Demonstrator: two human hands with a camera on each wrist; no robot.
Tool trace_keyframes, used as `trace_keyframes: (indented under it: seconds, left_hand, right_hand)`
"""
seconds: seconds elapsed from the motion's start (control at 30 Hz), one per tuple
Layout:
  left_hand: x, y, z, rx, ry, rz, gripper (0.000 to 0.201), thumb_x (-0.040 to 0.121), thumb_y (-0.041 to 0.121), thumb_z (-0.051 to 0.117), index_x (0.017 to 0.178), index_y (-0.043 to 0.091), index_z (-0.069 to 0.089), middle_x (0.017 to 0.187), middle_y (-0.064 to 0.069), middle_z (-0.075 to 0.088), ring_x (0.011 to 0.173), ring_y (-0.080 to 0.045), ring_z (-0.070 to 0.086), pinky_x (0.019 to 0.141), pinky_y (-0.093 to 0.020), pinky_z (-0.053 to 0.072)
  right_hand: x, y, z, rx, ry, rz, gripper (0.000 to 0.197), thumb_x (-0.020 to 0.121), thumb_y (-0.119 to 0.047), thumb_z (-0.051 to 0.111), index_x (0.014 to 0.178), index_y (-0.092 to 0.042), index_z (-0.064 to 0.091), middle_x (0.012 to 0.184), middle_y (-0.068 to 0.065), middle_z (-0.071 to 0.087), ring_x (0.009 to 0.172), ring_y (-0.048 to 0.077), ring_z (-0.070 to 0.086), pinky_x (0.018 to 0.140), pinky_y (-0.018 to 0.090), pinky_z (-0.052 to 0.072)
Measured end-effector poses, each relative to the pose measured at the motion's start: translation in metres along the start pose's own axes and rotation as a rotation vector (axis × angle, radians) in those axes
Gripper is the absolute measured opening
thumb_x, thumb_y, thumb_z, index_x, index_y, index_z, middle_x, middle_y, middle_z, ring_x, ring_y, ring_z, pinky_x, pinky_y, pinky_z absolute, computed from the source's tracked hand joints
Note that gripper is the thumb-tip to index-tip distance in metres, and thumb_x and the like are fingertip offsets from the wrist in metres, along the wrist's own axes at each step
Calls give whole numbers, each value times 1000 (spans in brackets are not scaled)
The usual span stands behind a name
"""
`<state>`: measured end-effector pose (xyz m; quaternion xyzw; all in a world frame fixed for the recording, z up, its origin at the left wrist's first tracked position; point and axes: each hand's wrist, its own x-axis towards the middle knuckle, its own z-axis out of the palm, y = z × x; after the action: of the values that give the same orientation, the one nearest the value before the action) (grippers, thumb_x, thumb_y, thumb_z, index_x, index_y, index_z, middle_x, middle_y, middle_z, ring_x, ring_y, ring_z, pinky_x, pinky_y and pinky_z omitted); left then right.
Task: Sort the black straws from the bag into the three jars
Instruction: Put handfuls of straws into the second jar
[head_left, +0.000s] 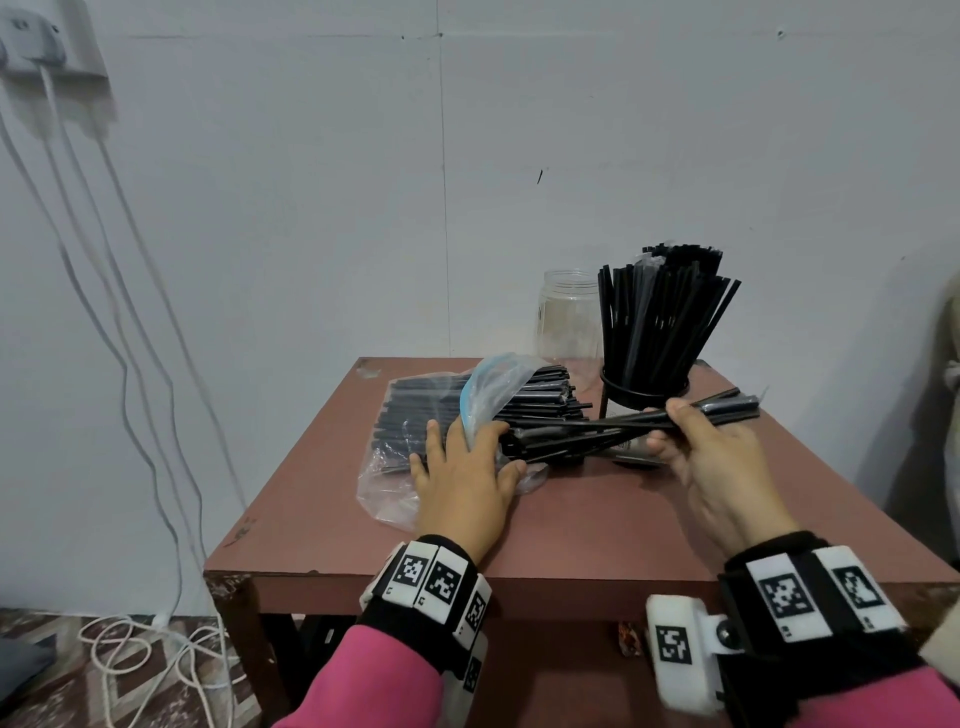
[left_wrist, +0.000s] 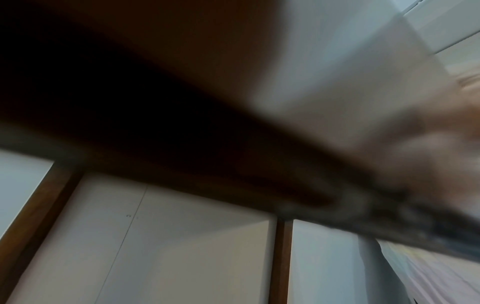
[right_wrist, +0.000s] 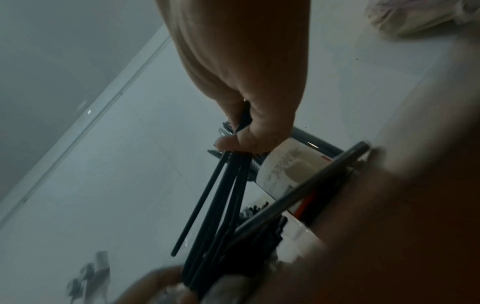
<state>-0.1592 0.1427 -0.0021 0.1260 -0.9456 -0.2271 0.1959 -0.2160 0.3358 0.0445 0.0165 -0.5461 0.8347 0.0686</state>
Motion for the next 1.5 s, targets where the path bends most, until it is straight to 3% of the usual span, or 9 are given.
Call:
trace_keyframes:
  seconds: [0.2,0.33,0.5,0.6,0.73,0.87,1.07,1.27,1.5]
  left_hand:
    - [-1,0,0,3,17,7,41,98,41,42,138,38,34,155,-2,22,148,-28,-3,117,-55,2]
    - [0,0,1,4,18,9,40,98,39,43,138,38,34,154,-1,21,148,-29,-3,117,-55,2]
    - [-1,1,1,5,3,7,43,98,34,43,139,41,31,156,-3,18,147,-30,-5,117,-57,1]
    - [-3,5,-5,-14,-32,16,55,94,30,38,142,50,22,161,-5,-1,145,-33,-18,114,-58,-9]
    - [-6,8,-6,77,-22,137,62,81,44,27,142,56,23,156,1,-29,136,-28,-41,107,-59,-24]
    - [-5,5,-3,212,-73,162,61,81,77,35,138,56,31,153,-1,-36,133,-30,-45,107,-63,-23]
    - [-4,6,-4,186,-112,119,46,86,64,52,130,55,44,158,-1,-25,140,-35,-33,110,-64,-15]
    - [-4,7,-5,97,-102,94,33,91,57,49,123,51,52,160,0,-17,142,-35,-27,112,-62,-13]
    - [-5,6,-6,103,-97,105,30,93,50,49,123,52,51,161,-1,-15,143,-36,-25,113,-62,-12]
  right_hand:
    - [-5,24,1,67,147,170,20,98,-7,52,112,8,54,106,17,60,67,19,58,48,15,53]
    - [-4,20,2,19,119,205,19,99,-10,51,112,4,53,92,9,63,65,19,59,47,16,53]
    - [-4,18,-1,-38,76,249,22,99,-11,50,112,7,54,88,12,62,66,22,59,44,17,52]
    - [-5,20,-2,-74,55,300,23,100,-13,50,114,4,53,93,16,59,64,21,53,41,23,53]
    - [-8,20,-2,-120,28,323,22,101,-17,48,117,-2,52,95,13,58,68,23,57,41,31,55]
    - [-11,20,0,-168,8,320,28,102,-20,45,125,-3,47,111,23,52,83,37,63,60,44,57]
    - [-8,17,1,-67,12,322,34,102,-15,46,131,2,45,110,28,56,81,35,63,71,42,51]
    - [-8,27,11,45,112,279,36,101,-20,49,131,-1,46,127,20,59,104,33,61,77,42,51]
    - [-9,33,22,151,211,233,35,98,-18,55,128,-1,51,125,13,61,89,17,62,98,43,45]
